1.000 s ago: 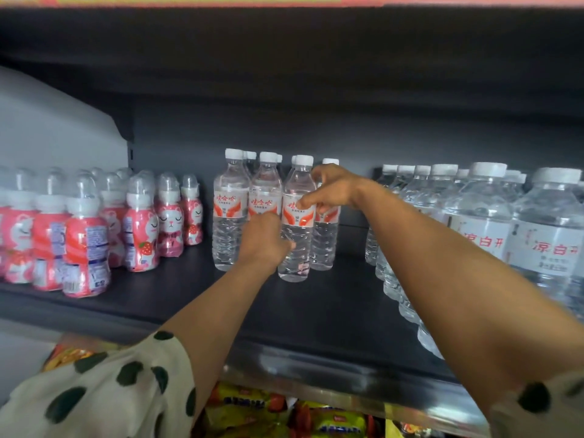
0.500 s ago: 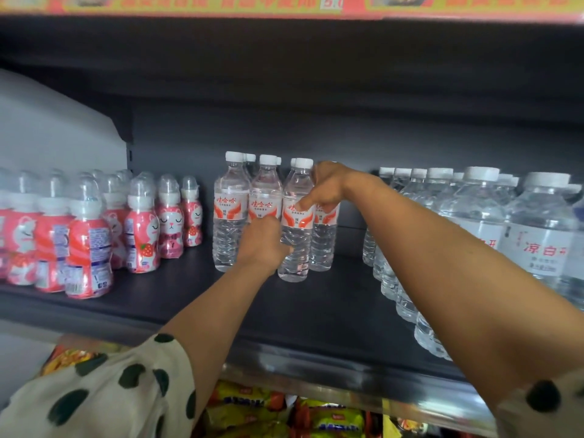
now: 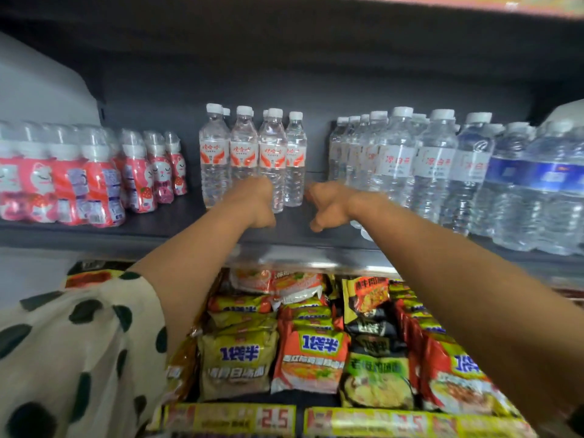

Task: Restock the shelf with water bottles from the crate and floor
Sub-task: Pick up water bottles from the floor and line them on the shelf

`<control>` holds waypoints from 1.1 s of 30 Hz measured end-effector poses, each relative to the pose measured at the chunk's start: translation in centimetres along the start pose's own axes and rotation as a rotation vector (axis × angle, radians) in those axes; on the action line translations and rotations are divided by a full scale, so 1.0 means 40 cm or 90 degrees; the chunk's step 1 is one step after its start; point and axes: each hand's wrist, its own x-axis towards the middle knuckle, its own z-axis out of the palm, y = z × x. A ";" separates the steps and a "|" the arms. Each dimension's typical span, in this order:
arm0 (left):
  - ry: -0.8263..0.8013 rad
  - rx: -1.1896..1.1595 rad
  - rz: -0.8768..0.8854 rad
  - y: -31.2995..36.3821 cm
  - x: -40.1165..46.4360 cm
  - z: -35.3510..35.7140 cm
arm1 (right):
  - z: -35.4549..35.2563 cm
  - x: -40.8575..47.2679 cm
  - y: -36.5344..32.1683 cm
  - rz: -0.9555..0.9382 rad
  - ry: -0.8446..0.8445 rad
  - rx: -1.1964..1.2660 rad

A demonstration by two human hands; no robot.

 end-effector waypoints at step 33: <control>-0.467 0.039 0.045 0.235 -0.904 1.207 | 1.350 -0.904 0.058 -0.041 -0.339 0.084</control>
